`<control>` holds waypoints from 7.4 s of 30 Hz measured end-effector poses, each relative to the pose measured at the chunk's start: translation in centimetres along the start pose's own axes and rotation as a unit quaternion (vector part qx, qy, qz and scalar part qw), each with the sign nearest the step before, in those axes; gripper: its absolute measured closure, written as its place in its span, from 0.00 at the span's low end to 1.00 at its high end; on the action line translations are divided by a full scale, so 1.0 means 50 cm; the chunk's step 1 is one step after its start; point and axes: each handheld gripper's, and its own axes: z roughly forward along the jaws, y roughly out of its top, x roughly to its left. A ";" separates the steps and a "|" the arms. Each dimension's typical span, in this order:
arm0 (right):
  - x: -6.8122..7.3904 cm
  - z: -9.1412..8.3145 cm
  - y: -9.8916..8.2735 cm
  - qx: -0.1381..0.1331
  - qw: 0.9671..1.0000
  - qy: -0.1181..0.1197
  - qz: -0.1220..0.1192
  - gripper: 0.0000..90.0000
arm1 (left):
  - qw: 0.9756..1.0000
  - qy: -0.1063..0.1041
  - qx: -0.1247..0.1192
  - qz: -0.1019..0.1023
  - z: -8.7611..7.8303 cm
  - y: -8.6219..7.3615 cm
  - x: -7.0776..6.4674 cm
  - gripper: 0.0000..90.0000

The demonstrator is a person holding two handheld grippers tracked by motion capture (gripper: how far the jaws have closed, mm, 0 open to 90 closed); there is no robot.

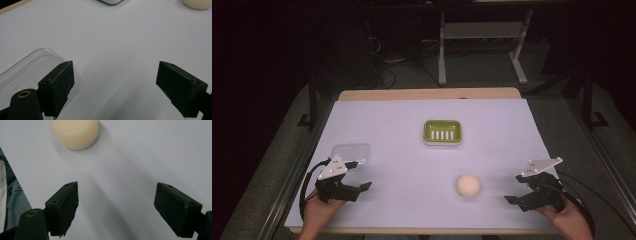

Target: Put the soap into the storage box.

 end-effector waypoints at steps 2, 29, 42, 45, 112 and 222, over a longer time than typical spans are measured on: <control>0.006 0.004 0.009 0.003 1.000 0.000 -0.007 0.21 | 1.000 0.000 0.002 -0.001 -0.001 -0.001 0.001 0.16; 0.064 0.045 0.093 0.035 0.996 0.031 -0.076 0.20 | 1.000 -0.003 -0.004 -0.004 -0.002 -0.001 0.002 0.16; 0.076 0.065 0.127 0.038 0.993 0.043 -0.101 0.19 | 1.000 -0.004 -0.003 -0.001 -0.001 0.000 0.002 0.16; 0.077 0.065 0.134 0.033 0.993 0.046 -0.104 0.19 | 1.000 -0.003 -0.006 -0.006 -0.002 -0.001 0.003 0.16; 0.099 0.191 0.217 0.146 0.976 0.056 -0.150 0.27 | 1.000 -0.008 -0.009 -0.002 -0.003 0.001 -0.001 0.16; -0.028 0.186 0.479 0.121 0.981 0.064 -0.136 0.27 | 0.999 -0.010 -0.031 -0.014 -0.015 0.006 0.003 0.15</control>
